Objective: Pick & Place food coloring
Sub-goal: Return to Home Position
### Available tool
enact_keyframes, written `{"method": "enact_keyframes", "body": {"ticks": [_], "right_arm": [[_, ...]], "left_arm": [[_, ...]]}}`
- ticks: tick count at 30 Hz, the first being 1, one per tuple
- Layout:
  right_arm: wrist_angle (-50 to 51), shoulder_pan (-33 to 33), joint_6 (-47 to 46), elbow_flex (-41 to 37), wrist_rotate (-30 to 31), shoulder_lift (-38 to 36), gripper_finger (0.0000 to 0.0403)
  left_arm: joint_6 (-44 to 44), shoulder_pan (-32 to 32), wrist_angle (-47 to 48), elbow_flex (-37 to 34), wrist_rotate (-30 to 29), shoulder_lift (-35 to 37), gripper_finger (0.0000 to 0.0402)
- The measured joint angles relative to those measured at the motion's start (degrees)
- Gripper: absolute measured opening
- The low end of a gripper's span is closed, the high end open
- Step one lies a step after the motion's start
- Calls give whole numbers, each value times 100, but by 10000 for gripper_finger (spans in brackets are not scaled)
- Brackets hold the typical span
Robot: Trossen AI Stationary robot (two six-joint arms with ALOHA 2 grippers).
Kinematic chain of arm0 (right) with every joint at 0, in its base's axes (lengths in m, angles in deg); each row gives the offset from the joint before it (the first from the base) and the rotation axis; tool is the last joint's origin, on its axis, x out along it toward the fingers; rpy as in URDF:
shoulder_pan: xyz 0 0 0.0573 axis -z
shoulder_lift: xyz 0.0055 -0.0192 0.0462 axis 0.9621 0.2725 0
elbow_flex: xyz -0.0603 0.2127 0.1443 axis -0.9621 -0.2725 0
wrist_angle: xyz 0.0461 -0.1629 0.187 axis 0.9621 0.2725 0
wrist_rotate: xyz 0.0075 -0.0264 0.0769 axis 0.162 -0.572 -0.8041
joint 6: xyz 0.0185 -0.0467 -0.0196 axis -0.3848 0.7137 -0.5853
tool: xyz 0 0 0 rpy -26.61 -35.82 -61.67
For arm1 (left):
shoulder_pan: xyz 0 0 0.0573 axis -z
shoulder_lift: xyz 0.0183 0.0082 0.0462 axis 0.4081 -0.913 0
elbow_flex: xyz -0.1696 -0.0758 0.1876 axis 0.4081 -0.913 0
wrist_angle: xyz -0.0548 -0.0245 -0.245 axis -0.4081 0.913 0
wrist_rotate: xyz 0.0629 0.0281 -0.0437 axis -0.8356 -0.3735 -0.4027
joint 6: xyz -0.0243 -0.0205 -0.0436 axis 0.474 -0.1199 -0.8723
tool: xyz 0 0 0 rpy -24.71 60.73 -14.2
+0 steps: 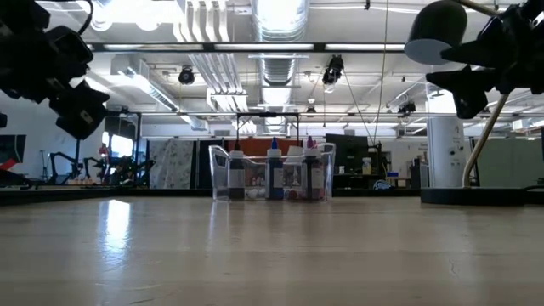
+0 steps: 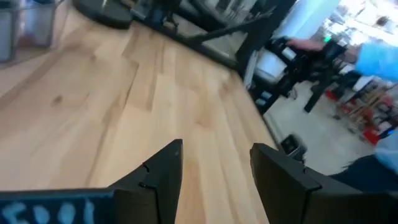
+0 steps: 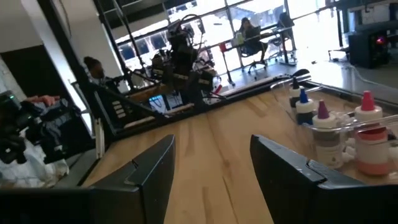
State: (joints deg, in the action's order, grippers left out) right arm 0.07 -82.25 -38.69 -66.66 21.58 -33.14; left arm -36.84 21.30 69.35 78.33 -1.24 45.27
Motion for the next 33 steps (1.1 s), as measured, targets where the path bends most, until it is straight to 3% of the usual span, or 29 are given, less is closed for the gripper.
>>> {"method": "enact_keyframes", "body": {"ticks": [3,9,33], "right_arm": [[-1,129,17,-2,4,0,201],[-1,211,4,-2,9,24,201],[-5,209,4,-2,11,90,201]], "left_arm": [[-2,3,-365,-78,14,0,163],[4,-13,-2333,-556,3,-85,163],[-2,-15,-2301,-549,-106,-197,163]]}}
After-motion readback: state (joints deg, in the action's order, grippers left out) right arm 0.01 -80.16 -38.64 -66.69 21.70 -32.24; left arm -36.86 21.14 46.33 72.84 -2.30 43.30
